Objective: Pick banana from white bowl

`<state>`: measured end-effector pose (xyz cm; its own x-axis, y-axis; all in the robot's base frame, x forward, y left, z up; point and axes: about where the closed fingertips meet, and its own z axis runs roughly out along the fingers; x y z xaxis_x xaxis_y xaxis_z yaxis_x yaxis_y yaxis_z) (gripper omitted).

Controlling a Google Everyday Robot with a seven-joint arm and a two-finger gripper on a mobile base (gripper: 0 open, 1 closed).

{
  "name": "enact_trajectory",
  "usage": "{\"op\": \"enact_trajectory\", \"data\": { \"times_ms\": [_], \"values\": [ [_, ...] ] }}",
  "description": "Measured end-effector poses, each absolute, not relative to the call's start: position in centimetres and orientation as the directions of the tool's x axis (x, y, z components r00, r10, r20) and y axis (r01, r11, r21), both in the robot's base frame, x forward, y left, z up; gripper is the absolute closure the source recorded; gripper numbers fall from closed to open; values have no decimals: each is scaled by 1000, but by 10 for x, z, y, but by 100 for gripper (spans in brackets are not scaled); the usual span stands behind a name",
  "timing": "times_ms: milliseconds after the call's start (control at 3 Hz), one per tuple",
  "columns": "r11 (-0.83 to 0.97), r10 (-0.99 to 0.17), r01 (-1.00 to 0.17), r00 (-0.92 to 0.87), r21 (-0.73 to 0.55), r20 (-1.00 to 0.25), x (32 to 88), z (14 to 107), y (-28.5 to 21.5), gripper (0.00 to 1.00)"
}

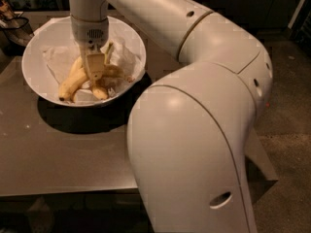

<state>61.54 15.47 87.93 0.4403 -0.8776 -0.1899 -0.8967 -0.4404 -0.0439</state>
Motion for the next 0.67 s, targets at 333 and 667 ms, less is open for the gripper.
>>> {"op": "enact_trajectory", "data": {
  "times_ms": [333, 667],
  "values": [
    [-433, -876, -898, 439, -75, -203, 619, 882, 160, 100],
    [-405, -869, -905, 426, -130, -252, 603, 909, 155, 100]
  ]
}}
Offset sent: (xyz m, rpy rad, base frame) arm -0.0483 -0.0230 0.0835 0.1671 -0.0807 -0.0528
